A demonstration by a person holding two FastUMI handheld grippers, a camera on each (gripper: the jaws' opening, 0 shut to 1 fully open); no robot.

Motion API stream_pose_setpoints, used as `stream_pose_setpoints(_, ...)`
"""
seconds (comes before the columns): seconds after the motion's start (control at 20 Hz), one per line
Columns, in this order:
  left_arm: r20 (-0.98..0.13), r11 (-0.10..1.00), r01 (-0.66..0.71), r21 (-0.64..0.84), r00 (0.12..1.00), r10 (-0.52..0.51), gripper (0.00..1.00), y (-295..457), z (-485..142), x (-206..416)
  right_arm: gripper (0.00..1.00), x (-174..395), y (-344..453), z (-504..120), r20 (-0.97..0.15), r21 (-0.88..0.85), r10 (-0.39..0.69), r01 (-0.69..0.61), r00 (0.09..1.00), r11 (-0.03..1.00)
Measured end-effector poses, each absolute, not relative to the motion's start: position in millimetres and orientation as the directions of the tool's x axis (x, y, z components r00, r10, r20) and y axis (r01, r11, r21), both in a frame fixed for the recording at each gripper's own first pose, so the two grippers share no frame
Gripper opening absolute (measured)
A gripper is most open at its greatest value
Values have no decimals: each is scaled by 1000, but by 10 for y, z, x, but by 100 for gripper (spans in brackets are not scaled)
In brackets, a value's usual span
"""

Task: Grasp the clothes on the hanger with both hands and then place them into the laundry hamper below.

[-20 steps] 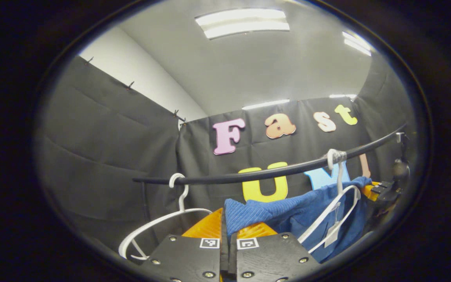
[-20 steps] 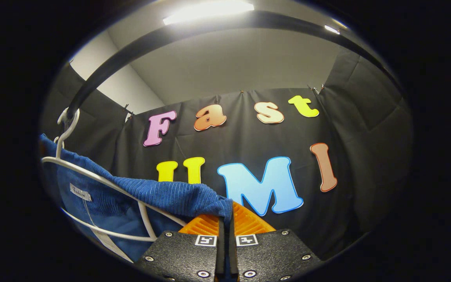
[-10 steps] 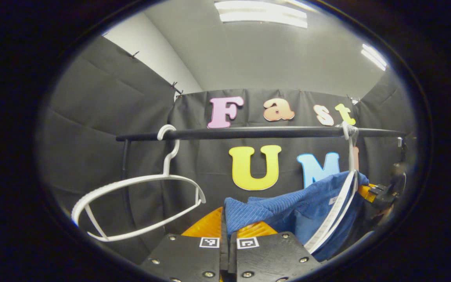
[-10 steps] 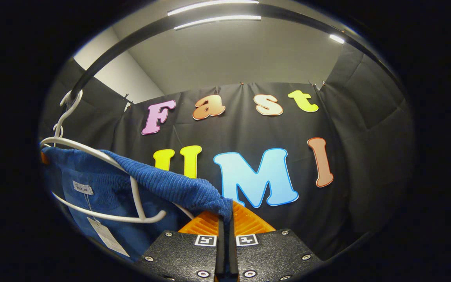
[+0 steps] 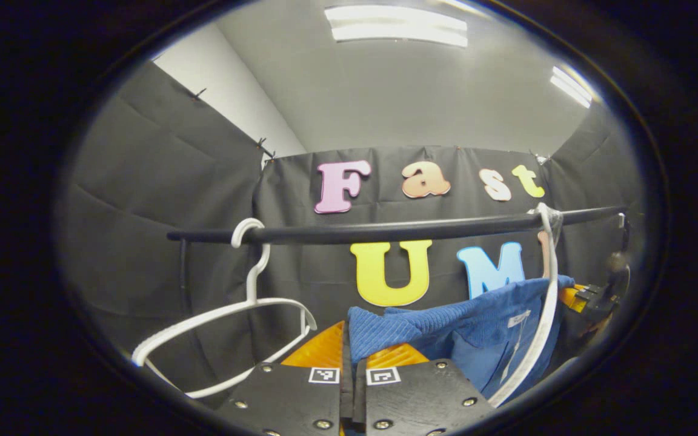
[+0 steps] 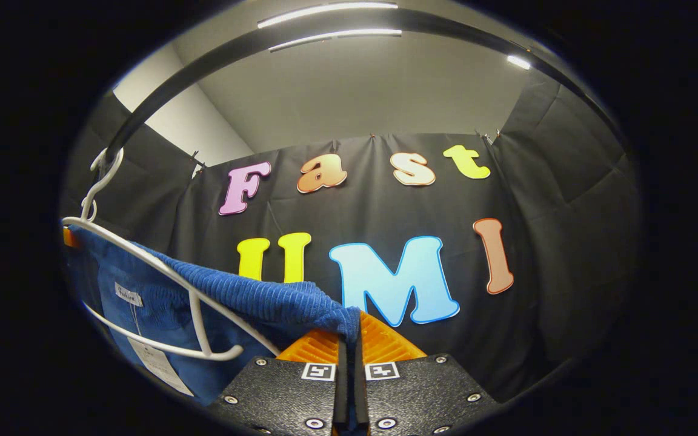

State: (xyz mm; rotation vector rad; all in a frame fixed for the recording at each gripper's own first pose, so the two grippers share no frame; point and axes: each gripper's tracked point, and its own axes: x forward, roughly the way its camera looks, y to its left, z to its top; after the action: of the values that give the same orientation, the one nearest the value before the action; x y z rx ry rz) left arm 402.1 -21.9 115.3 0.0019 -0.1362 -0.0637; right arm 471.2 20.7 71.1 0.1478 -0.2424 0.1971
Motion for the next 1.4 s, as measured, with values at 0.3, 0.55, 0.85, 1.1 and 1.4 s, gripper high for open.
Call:
stream_pose_setpoints(0.3, 46, 994, 106, -28, 993, -105, 1, -248, 745, 4202, 4, 4778, 181, 404, 160, 125, 183, -203, 970, 971)
stream_pose_setpoints(0.55, 37, 987, 131, -88, 991, -128, 1, -219, 613, 4092, 2, 4696, 210, 240, 140, 76, 218, -230, 966, 970)
stream_pose_setpoints(0.85, 2, 986, 144, -84, 990, -144, 1, -190, 474, 3868, 4, 4733, 339, 33, 82, 84, 237, -243, 968, 966)
stream_pose_setpoints(1.1, 3, 985, 133, -105, 991, -133, 6, -146, 444, 3807, 4, 4837, 363, 262, 125, 141, 224, -240, 967, 960)
stream_pose_setpoints(1.4, -2, 990, 105, -97, 994, -106, 1, -143, 352, 3932, 4, 4883, 460, 42, 80, 136, 236, -245, 968, 960)
